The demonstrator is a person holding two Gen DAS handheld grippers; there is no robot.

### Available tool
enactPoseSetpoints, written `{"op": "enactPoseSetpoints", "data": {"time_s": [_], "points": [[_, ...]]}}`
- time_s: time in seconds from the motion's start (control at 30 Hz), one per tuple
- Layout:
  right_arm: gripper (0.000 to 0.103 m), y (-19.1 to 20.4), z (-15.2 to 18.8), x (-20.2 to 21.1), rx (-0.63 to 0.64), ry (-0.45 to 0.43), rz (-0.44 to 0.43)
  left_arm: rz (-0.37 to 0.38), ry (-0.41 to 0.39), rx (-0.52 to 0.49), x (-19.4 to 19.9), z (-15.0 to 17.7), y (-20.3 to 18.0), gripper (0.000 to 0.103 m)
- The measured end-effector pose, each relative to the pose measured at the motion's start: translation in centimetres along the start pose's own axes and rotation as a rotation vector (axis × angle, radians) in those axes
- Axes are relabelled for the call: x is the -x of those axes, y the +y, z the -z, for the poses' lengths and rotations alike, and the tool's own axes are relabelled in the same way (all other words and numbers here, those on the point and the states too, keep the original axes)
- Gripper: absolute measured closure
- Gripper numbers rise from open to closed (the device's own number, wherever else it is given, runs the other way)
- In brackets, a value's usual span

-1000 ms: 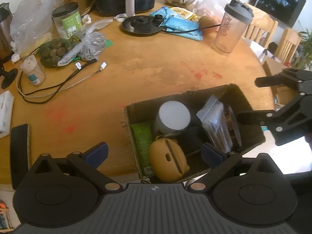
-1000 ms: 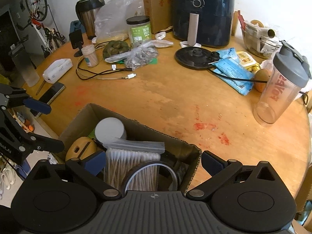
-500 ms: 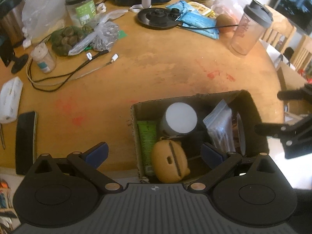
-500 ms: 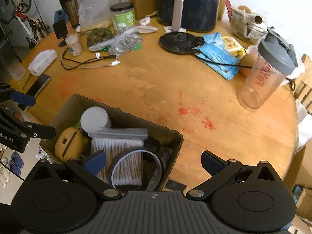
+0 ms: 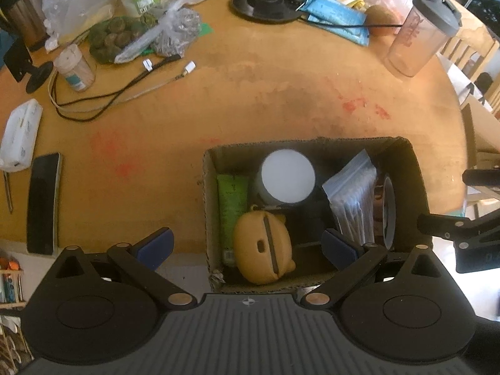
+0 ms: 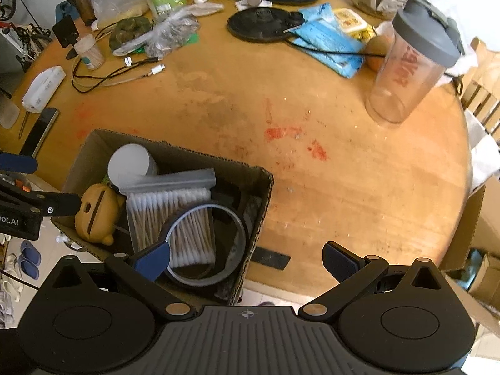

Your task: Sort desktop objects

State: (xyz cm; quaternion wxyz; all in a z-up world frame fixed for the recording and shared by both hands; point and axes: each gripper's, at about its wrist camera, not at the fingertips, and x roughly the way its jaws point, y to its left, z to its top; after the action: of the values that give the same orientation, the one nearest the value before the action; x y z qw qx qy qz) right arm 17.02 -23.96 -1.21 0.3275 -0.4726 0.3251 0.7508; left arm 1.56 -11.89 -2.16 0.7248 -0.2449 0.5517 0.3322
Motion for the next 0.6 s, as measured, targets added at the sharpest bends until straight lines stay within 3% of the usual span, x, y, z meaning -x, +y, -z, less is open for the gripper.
{"op": "enactPoseSetpoints", "data": {"time_s": [0.13,0.4,0.6], "points": [[0.0,-0.1,0.2,-0.2,-0.003,0.026,-0.009,0.008,0.044,0.056,-0.5,0.0,0.2,0.0],[0.0,-0.2,0.7,-0.5,0.002,0.087,-0.034,0.11,0.107,0.241,-1.0,0.8,1.6,0.0],[0.0,-0.1,1.0,-0.6,0.015,0.135,-0.03,0.053,0.168,0.243,-1.1,1.1,1.1,0.0]]}}
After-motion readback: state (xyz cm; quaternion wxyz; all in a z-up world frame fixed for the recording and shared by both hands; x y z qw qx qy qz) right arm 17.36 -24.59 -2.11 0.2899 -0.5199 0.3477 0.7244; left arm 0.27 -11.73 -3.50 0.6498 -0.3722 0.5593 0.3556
